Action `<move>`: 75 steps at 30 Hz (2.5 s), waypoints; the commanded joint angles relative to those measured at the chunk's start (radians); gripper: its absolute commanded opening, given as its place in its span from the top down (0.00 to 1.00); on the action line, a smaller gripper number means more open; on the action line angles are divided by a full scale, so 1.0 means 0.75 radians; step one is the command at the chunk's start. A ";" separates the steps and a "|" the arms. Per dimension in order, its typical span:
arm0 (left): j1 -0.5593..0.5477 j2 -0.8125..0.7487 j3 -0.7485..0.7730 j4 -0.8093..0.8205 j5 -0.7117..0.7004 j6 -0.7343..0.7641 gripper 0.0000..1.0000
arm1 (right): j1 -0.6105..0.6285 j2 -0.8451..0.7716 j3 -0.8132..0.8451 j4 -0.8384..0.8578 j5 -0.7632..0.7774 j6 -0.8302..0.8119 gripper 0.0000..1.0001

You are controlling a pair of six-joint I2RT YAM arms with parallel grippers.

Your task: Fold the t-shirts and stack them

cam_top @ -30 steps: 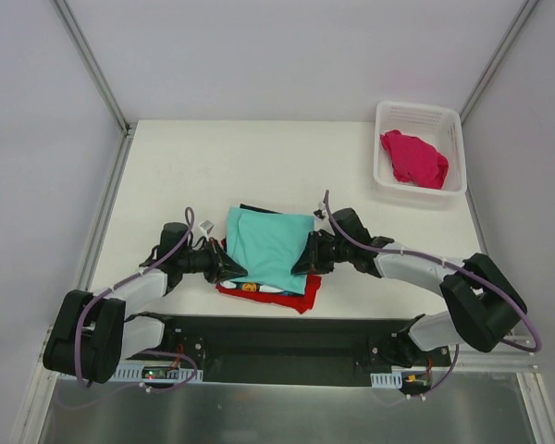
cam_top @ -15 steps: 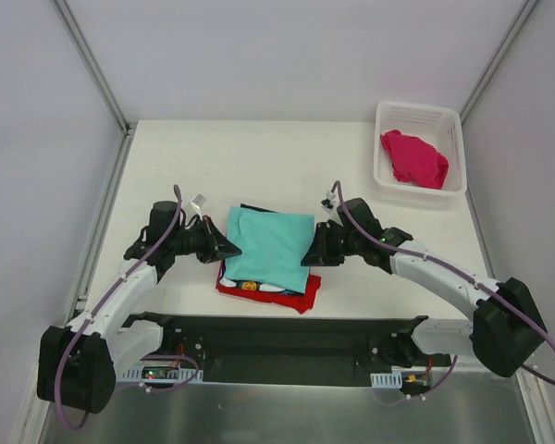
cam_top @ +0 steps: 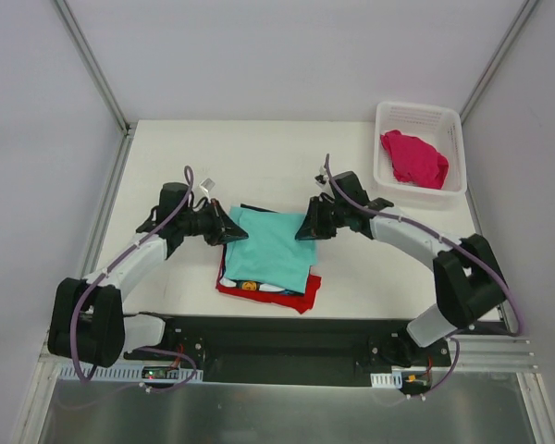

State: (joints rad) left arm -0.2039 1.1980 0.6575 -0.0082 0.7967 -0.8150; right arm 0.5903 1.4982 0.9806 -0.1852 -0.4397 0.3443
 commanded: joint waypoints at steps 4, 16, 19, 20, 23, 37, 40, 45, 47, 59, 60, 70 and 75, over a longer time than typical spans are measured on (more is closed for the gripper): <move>-0.004 0.231 0.138 0.142 -0.005 0.115 1.00 | -0.100 0.252 0.210 0.073 -0.111 -0.068 0.87; -0.004 0.431 0.387 0.148 0.059 0.109 1.00 | -0.171 0.281 0.372 -0.009 -0.156 -0.079 0.87; -0.004 0.468 0.377 0.158 0.052 0.117 1.00 | -0.192 0.322 0.366 -0.009 -0.162 -0.093 0.87; -0.004 0.472 0.351 0.166 0.050 0.119 1.00 | -0.194 0.336 0.360 -0.003 -0.162 -0.099 0.87; -0.004 0.479 0.287 0.195 0.042 0.129 1.00 | -0.210 0.354 0.300 0.042 -0.177 -0.097 0.87; 0.047 0.479 0.148 0.218 0.007 0.189 1.00 | -0.243 0.346 0.190 0.059 -0.164 -0.150 0.87; 0.084 0.470 0.120 0.218 0.009 0.193 1.00 | -0.255 0.344 0.159 0.047 -0.158 -0.179 0.87; 0.127 0.440 0.093 0.205 -0.025 0.187 1.00 | -0.274 0.301 0.124 0.008 -0.130 -0.222 0.87; 0.135 0.419 0.123 0.146 -0.072 0.223 1.00 | -0.280 0.253 0.130 -0.043 -0.117 -0.238 0.87; 0.074 -0.046 0.244 -0.369 -0.271 0.293 1.00 | -0.270 -0.191 0.127 -0.475 0.063 -0.279 0.81; 0.067 -0.075 0.214 -0.374 -0.279 0.281 1.00 | -0.268 -0.246 0.092 -0.483 0.081 -0.267 0.78; 0.051 -0.335 -0.007 -0.574 -0.539 0.279 0.01 | 0.010 -0.459 -0.215 -0.624 0.435 -0.044 0.12; -0.069 -0.387 -0.060 -0.627 -0.634 0.232 0.01 | 0.170 -0.511 -0.262 -0.657 0.571 0.126 0.10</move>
State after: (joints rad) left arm -0.1856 0.9443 0.6373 -0.4152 0.4068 -0.6178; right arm 0.6617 1.1748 0.7856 -0.6315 -0.1478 0.3141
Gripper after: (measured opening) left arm 0.990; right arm 0.895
